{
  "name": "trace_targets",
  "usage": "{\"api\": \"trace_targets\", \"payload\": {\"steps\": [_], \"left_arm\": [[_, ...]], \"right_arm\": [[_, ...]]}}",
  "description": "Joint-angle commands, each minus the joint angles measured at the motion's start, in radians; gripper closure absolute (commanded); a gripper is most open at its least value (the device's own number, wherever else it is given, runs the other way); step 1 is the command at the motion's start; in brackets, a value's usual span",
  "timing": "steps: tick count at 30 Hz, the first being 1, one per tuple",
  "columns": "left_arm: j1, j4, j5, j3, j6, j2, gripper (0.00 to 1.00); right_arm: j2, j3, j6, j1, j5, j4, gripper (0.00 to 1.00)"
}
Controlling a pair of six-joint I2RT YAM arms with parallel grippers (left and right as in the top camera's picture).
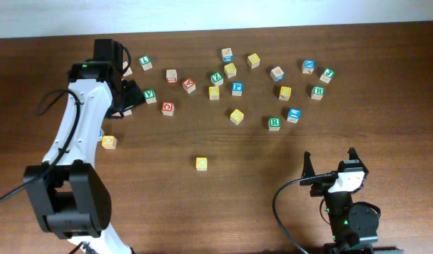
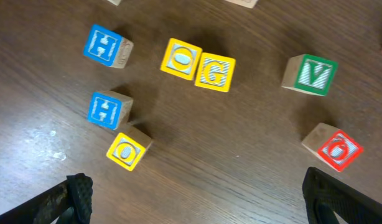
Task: Spell out CVPR
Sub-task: 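Move the left gripper to the green V block and grasp it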
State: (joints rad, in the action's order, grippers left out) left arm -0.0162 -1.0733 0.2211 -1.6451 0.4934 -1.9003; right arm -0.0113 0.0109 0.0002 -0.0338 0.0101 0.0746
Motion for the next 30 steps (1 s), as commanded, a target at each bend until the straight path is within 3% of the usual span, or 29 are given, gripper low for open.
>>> {"api": "trace_targets", "payload": {"steps": [1, 9, 21, 23, 30], "left_arm": [[0.005, 0.023, -0.077, 0.008, -0.001, 0.001, 0.01], [-0.079, 0.098, -0.108, 0.008, -0.002, 0.0, 0.01], [-0.079, 0.316, -0.072, 0.008, -0.004, -0.056, 0.01], [-0.079, 0.366, -0.07, 0.008, -0.078, -0.08, 0.01], [-0.079, 0.402, -0.067, 0.008, -0.081, -0.082, 0.01]], "right_arm": [[0.006, -0.005, 0.004, -0.004, 0.002, 0.007, 0.02], [0.006, -0.005, 0.004, -0.004, 0.002, 0.007, 0.02], [0.006, -0.005, 0.004, -0.004, 0.002, 0.007, 0.02], [0.006, -0.005, 0.004, -0.004, 0.002, 0.007, 0.02], [0.006, -0.005, 0.004, -0.004, 0.002, 0.007, 0.02]]}}
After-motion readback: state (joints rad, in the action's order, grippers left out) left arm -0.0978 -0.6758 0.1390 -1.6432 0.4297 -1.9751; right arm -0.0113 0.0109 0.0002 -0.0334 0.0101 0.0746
